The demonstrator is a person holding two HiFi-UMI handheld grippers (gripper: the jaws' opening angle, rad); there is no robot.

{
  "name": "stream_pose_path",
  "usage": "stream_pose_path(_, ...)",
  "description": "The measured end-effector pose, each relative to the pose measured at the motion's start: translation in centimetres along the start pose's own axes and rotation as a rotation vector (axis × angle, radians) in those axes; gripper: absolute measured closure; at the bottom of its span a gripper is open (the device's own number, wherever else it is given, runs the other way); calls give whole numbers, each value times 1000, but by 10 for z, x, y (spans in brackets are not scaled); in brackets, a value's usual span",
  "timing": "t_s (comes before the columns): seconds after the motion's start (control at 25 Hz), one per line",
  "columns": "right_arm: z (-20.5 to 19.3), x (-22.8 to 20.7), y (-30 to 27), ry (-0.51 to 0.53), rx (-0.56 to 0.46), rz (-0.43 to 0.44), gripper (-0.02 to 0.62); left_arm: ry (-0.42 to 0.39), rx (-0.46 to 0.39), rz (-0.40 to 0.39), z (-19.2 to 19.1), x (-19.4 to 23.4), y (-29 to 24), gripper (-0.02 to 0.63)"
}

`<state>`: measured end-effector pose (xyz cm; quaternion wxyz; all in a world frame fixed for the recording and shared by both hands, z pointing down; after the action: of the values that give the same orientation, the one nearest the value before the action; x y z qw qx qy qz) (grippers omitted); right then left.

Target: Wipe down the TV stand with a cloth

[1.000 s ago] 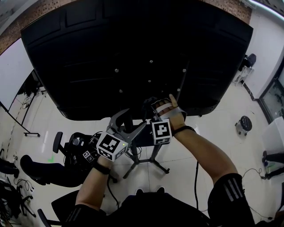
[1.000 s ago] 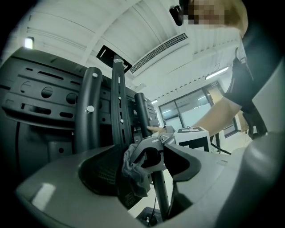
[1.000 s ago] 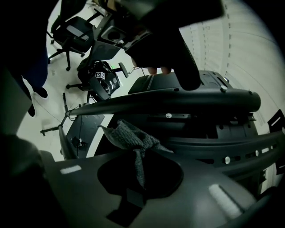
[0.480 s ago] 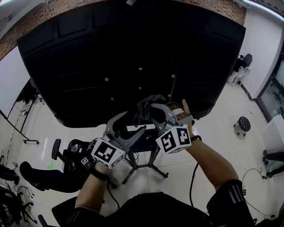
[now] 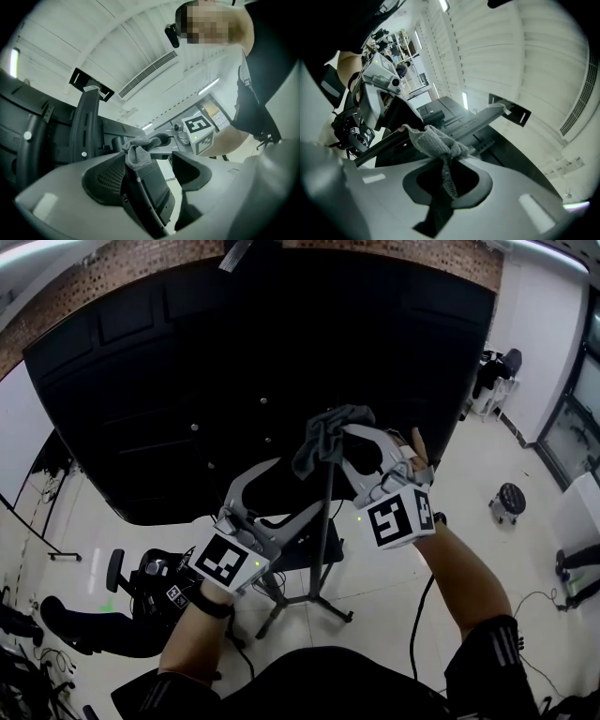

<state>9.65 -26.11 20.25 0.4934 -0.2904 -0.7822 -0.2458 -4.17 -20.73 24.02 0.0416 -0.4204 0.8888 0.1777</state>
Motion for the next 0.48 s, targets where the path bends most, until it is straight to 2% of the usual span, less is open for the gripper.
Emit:
stream_pose_path(0.2, -29, -27, -5, -73, 9, -24, 560, -5, -16, -3, 7, -3, -28, 276)
stream_pose_path(0.48, -73, -38, -28, -140, 34, 6, 560, 9, -10, 3, 2, -11, -56, 276)
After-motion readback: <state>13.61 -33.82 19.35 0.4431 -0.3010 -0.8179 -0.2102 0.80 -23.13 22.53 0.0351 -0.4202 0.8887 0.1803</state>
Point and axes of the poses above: the fingertips, and each gripper's own axes: y backward along the fingers, x to its left, z out of its top, the point moved 8 cm from there along y, backward along the fingers, and after that the axes turned 8 degrees about y, right-handed, at the moved point
